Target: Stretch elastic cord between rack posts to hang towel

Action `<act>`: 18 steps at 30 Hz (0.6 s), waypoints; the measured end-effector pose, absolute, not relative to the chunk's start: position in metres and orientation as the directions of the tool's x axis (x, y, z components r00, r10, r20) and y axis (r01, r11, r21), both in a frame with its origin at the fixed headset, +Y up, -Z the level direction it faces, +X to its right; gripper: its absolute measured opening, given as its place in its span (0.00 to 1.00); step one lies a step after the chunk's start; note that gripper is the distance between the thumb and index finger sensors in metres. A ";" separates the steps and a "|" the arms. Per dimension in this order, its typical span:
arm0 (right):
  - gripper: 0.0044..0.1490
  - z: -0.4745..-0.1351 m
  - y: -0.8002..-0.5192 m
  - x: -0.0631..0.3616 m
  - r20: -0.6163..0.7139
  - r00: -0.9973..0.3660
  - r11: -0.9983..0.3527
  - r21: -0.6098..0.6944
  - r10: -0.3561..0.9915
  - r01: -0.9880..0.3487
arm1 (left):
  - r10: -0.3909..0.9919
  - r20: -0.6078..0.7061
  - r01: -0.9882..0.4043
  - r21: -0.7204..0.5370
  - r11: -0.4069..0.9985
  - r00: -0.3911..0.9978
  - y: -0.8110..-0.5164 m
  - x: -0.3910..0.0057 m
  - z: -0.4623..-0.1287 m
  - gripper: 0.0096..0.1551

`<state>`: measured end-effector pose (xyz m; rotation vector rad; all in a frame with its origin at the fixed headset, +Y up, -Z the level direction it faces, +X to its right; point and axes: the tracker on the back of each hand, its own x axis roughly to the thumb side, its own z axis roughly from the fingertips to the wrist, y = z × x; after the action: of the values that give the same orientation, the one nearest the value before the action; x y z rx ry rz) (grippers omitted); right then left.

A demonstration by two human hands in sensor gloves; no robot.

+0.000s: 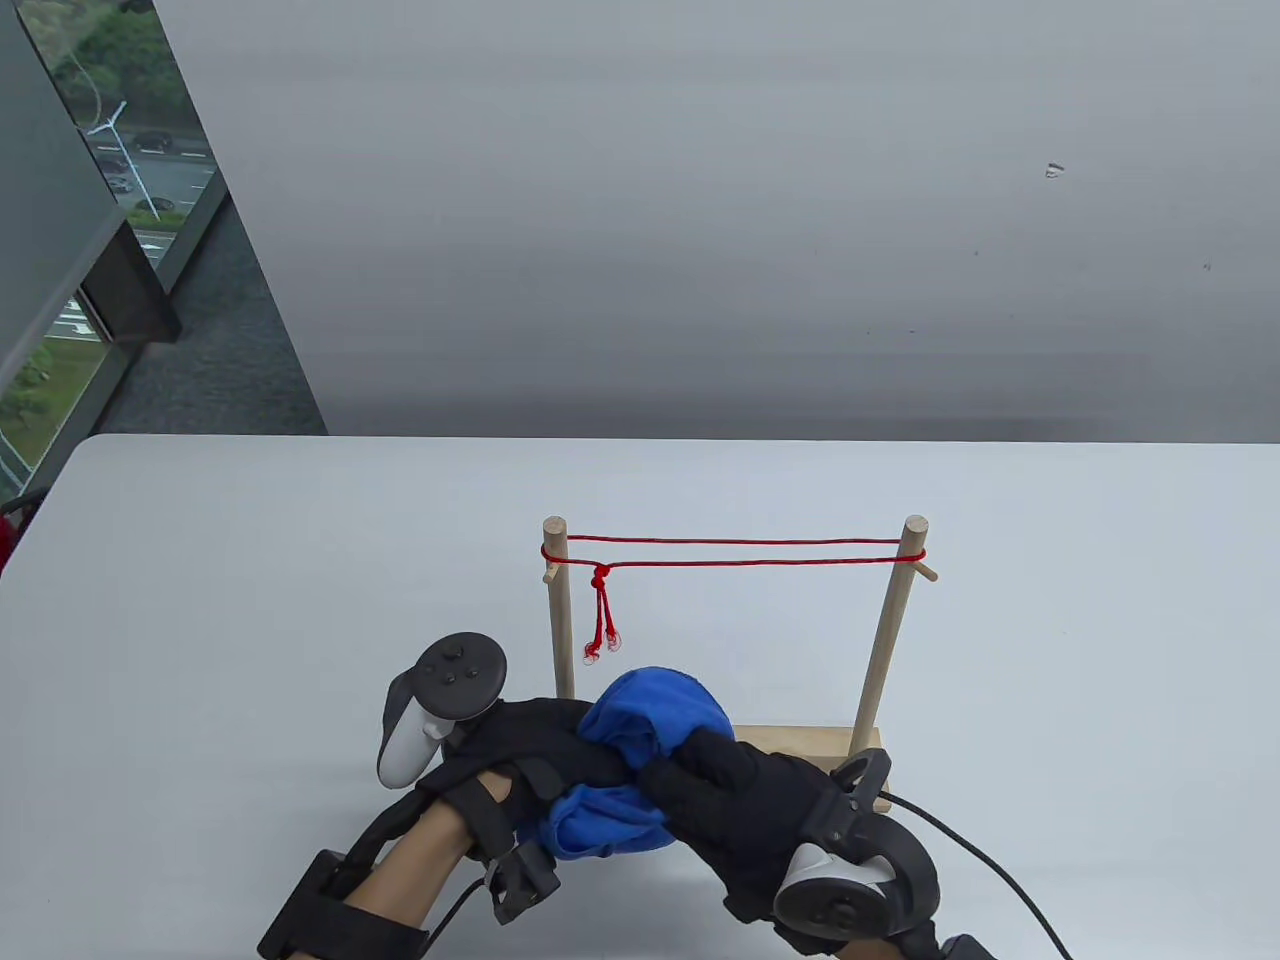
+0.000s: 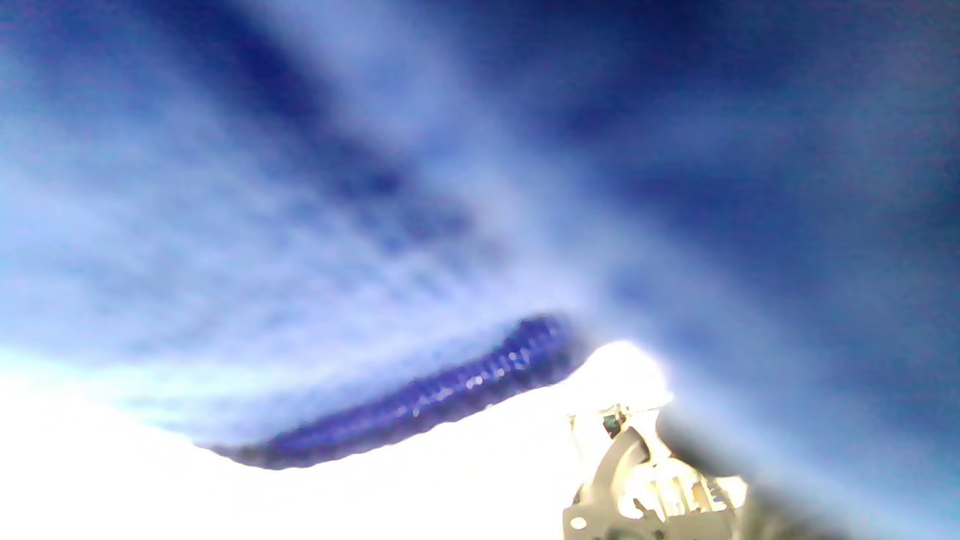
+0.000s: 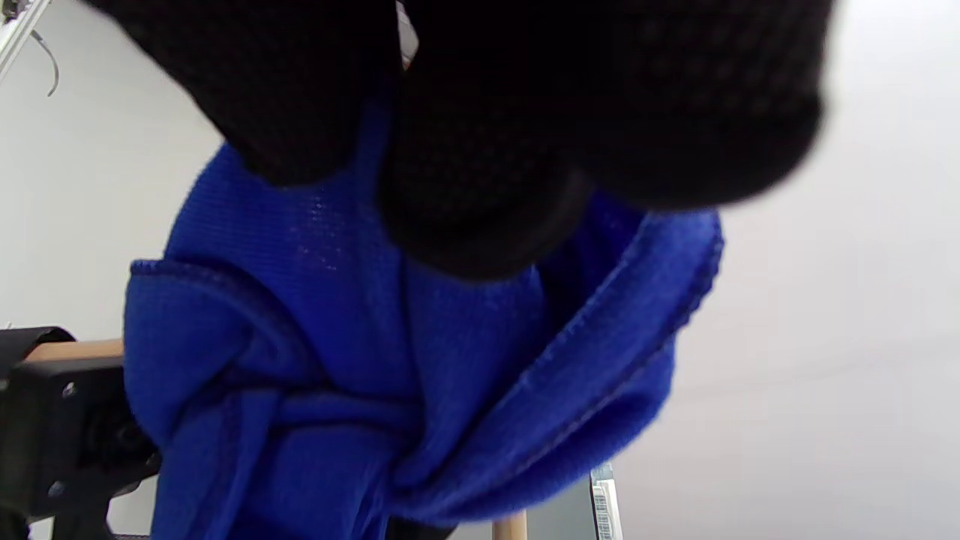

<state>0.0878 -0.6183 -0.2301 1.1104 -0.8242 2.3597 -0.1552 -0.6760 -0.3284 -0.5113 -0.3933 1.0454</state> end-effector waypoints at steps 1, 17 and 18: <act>0.23 -0.231 -0.616 0.088 0.790 -0.603 -0.747 -0.336 0.108 -0.574 | 0.884 0.069 -0.697 -0.589 0.410 0.462 -0.677 -0.154 -0.329 0.29; 0.24 -0.239 -0.583 0.118 0.670 -0.730 -0.767 -0.397 0.133 -0.504 | 0.850 0.040 -0.632 -0.650 0.421 0.525 -0.703 -0.154 -0.336 0.47; 0.25 -0.240 -0.582 0.120 0.661 -0.737 -0.765 -0.400 0.140 -0.504 | 0.851 0.037 -0.639 -0.644 0.421 0.524 -0.703 -0.155 -0.335 0.46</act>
<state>0.1199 -0.5821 -0.2404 0.8853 -0.8195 2.5001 -0.1553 -0.7032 -0.3354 -0.6184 -0.3877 0.9626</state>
